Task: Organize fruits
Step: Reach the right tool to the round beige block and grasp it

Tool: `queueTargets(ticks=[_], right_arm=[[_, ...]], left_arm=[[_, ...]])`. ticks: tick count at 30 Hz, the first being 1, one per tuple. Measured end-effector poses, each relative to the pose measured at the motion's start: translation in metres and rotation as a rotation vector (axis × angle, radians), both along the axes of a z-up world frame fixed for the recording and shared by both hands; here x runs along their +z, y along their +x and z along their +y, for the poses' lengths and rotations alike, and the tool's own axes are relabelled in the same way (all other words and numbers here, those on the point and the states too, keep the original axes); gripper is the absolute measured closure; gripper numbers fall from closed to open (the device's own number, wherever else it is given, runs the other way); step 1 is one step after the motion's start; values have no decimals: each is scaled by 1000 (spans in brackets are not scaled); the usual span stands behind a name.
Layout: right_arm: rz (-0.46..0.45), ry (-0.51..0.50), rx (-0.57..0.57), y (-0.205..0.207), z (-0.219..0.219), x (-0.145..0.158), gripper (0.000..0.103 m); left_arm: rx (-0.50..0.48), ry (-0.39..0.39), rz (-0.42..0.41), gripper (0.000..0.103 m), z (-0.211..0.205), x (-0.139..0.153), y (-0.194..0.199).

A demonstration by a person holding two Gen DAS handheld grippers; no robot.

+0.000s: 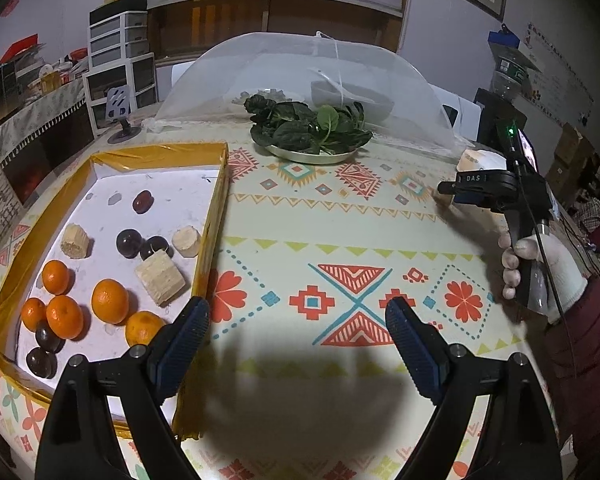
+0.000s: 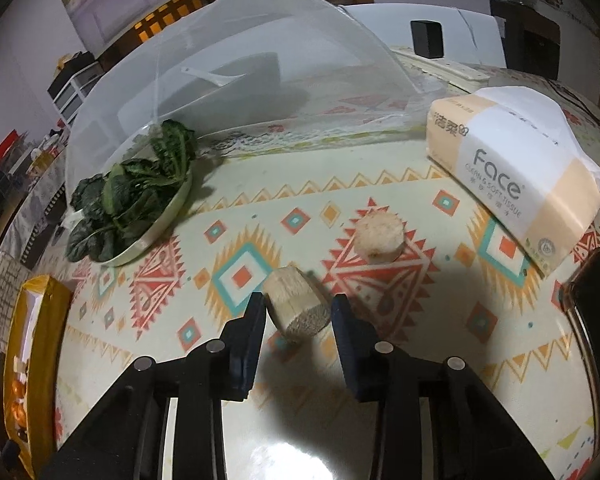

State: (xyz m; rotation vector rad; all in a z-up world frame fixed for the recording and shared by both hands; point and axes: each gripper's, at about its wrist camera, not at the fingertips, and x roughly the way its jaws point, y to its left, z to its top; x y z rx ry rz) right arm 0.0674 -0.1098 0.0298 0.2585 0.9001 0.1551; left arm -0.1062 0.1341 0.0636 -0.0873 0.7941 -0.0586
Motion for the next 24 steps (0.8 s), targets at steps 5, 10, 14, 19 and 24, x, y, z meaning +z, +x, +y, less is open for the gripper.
queueTargets(ticks=[5, 10, 14, 19, 24], right_arm=[[-2, 34, 90, -24, 14, 5, 67], [11, 88, 213, -55, 42, 11, 75], [-2, 76, 312, -75, 79, 21, 79], [1, 67, 398, -93, 114, 21, 80], [-96, 7, 291, -100, 108, 33, 61]], left_arm=[[0, -25, 16, 14, 3, -2, 0], [15, -27, 6, 14, 3, -1, -2], [26, -28, 2, 14, 6, -1, -7], [60, -36, -9, 14, 23, 1, -19], [82, -49, -20, 14, 40, 1, -29]])
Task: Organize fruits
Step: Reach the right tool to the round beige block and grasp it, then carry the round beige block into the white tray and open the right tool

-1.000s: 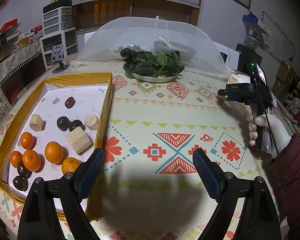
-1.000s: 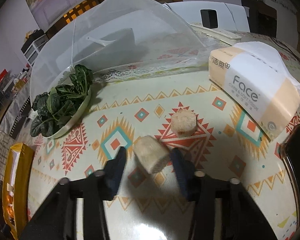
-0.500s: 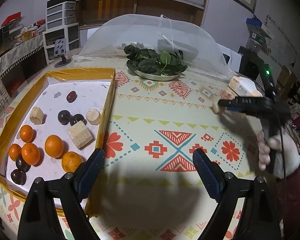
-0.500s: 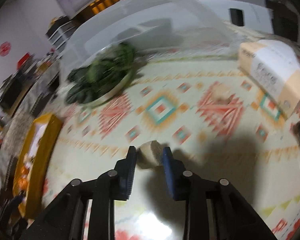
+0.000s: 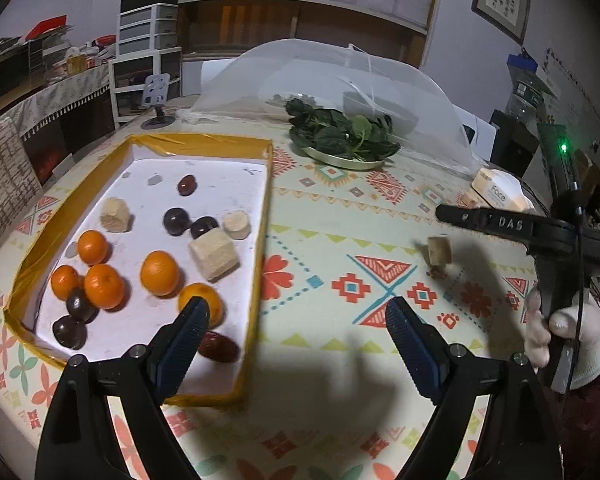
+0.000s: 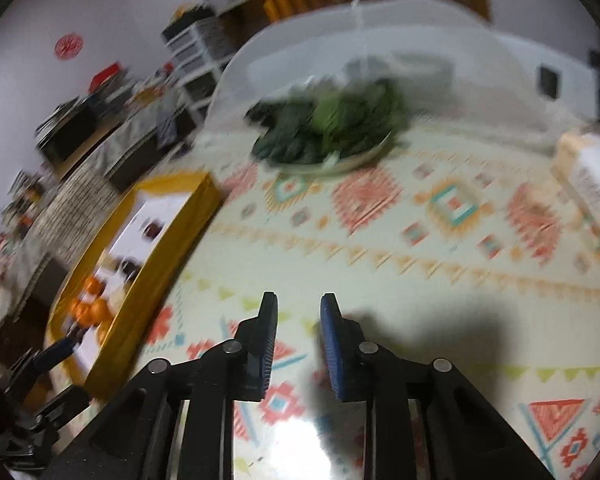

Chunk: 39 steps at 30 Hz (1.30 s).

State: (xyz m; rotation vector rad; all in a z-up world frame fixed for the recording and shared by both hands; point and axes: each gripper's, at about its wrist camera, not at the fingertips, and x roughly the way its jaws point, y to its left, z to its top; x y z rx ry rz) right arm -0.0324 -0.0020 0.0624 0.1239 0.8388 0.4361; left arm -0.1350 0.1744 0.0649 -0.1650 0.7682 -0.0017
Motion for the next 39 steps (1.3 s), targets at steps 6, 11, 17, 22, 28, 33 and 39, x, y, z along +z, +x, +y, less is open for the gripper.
queueTargets(ticks=[6, 11, 17, 22, 28, 33, 39], right_arm=[[65, -62, -30, 8, 0, -18, 52], [77, -77, -6, -7, 7, -27, 52], [72, -174, -16, -20, 15, -37, 70], [24, -153, 24, -31, 37, -13, 70], [-25, -103, 180, -39, 109, 19, 70], [-25, -95, 297, -37, 181, 23, 70], [26, -96, 360, -20, 246, 8, 70]], left_arm=[[1, -6, -3, 14, 10, -2, -4], [8, -17, -7, 14, 15, -3, -7], [10, -10, -16, 14, 17, -3, -13], [68, 20, -42, 14, 29, 0, -19], [133, 68, -58, 14, 47, 2, -25], [162, 85, -62, 14, 64, 2, -30], [198, 65, -46, 14, 89, -3, -32]])
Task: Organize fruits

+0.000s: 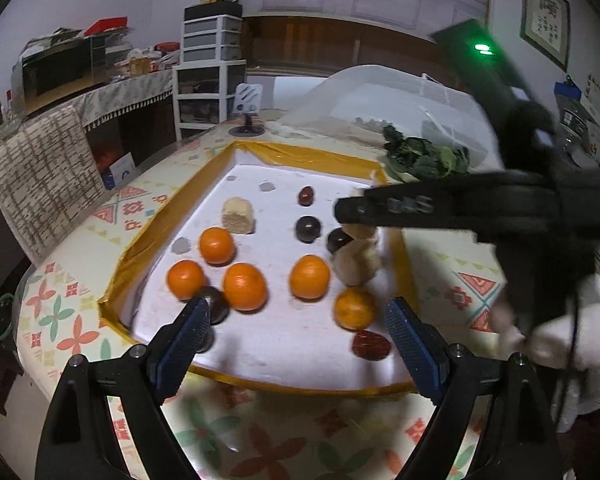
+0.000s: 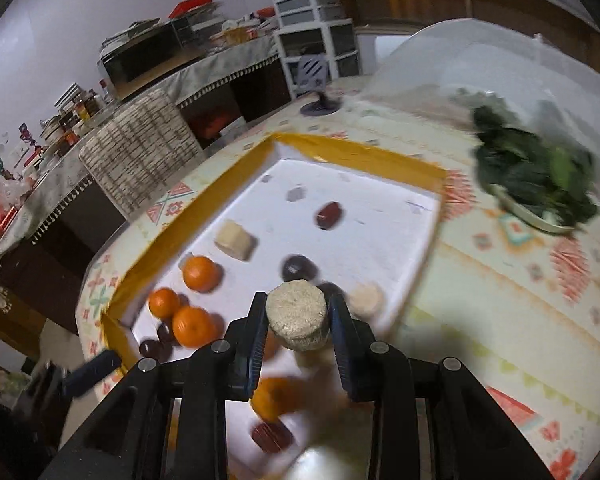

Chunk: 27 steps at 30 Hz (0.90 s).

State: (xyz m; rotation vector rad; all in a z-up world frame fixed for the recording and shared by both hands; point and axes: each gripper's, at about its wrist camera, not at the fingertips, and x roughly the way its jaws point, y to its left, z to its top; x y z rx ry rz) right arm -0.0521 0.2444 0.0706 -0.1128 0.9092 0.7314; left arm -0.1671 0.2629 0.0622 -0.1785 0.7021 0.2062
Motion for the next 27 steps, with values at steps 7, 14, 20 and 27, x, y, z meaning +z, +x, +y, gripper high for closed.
queueTargets(ticks=[7, 14, 20, 27], right_arm=[[-33, 0, -12, 7, 26, 1, 60], [-74, 51, -57, -1, 4, 20, 47], [-134, 60, -98, -25, -33, 29, 45], [-178, 51, -107, -59, -74, 23, 41]], left_arm=[[14, -24, 10, 14, 16, -6, -1], [24, -13, 0, 14, 16, -4, -5], [157, 104, -106, 5, 11, 18, -27], [253, 150, -239, 0, 3, 45, -57]])
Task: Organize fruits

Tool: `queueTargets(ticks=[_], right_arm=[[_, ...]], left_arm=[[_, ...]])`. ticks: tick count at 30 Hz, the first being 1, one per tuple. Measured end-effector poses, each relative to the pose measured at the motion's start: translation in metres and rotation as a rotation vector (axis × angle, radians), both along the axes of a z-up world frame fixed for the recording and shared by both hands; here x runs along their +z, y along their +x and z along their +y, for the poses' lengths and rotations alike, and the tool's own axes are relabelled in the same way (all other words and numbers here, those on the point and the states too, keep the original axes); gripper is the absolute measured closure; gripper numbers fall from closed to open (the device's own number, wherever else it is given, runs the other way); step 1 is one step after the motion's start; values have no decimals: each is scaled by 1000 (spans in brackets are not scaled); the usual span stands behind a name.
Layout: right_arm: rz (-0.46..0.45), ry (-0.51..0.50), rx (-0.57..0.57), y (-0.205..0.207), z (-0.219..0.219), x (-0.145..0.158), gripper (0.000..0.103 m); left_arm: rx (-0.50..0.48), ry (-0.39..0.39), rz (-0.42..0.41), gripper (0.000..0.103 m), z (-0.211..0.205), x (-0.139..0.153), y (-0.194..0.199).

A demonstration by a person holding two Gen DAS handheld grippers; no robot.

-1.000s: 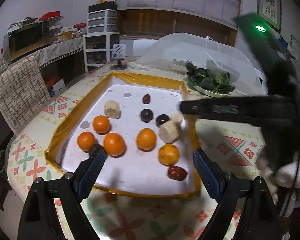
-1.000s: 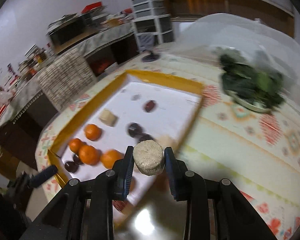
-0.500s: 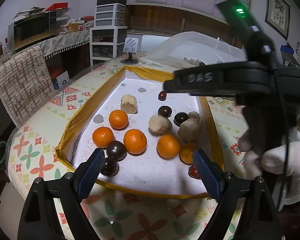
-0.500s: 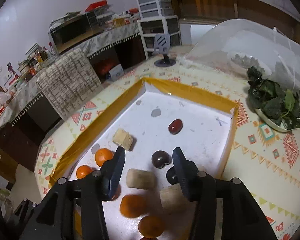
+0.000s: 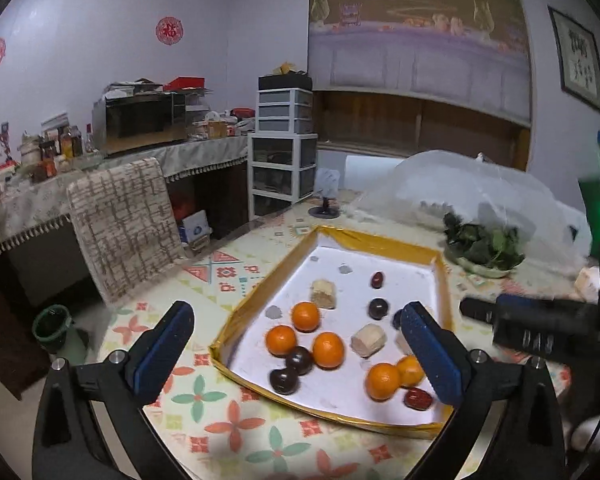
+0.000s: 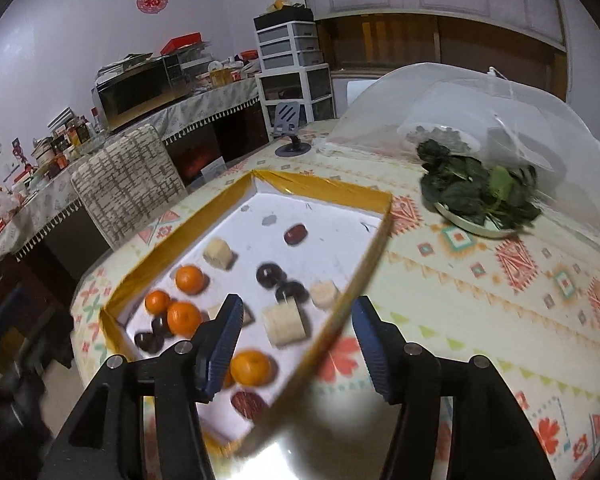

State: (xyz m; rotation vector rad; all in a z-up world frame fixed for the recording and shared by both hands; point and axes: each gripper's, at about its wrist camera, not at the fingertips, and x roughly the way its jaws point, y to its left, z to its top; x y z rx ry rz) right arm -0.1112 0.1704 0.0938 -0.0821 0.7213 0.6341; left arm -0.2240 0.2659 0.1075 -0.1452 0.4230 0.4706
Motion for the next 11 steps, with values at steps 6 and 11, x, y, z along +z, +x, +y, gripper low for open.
queueTargets(ticks=[6, 11], right_arm=[[16, 10, 9, -13, -21, -11, 38], [6, 3, 18, -25, -34, -16, 34]], left_arm=[[-34, 22, 49, 0, -20, 0, 5], [-49, 48, 96, 0, -44, -3, 10]])
